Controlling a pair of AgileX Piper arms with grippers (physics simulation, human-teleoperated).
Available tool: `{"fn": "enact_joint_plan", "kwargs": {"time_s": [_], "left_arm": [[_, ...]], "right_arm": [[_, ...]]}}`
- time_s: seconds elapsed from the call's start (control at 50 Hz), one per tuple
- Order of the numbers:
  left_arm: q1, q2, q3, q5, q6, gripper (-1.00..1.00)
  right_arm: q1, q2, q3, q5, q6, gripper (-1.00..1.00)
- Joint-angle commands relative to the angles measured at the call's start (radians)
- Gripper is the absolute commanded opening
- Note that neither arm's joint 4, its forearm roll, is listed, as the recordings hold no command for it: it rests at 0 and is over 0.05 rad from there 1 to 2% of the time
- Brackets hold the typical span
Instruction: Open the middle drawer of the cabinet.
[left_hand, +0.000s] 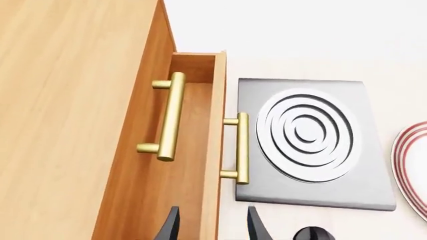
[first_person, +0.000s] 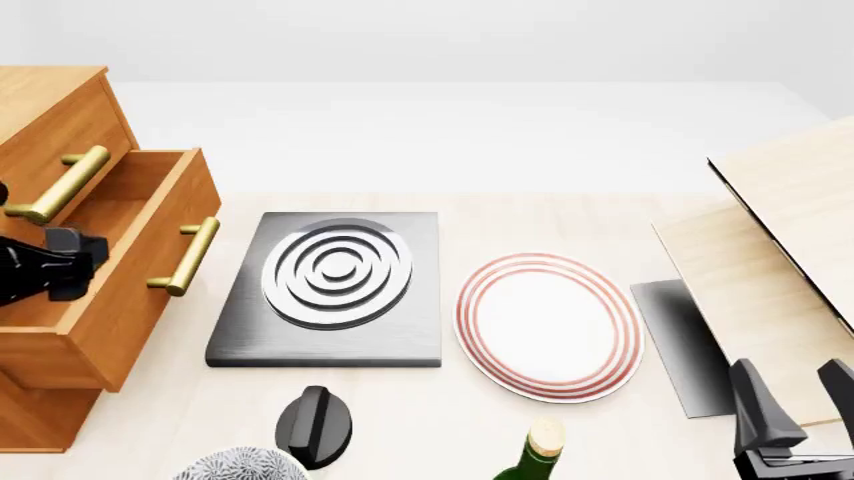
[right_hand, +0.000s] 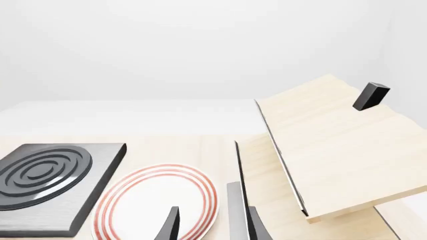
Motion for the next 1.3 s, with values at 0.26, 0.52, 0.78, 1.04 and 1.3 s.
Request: {"fn": "enact_joint_plan", "kwargs": {"time_s": [0.26, 0.52, 0.78, 1.04, 1.3], "left_arm": [[0.012, 0.047, 0.040, -0.050, -0.030, 1.00], [0.026, 0.064, 0.054, -0.066, -0.034, 1.00], [0.031, 0.093, 0.079, -0.097, -0.035, 1.00], [0.042, 0.126, 0.105, -0.129, -0.035, 1.00], [0.043, 0.152, 0.129, -0.152, -0.029, 1.00]], "right_arm": [[0.001, -0.011, 0.000, 0.007, -0.004, 1.00], [0.001, -0.009, 0.000, 0.005, -0.004, 1.00], [0.001, -0.008, 0.000, 0.005, -0.005, 1.00], [0.001, -0.009, 0.000, 0.005, -0.004, 1.00], [0.001, -0.006, 0.000, 0.003, -0.004, 1.00]]}}
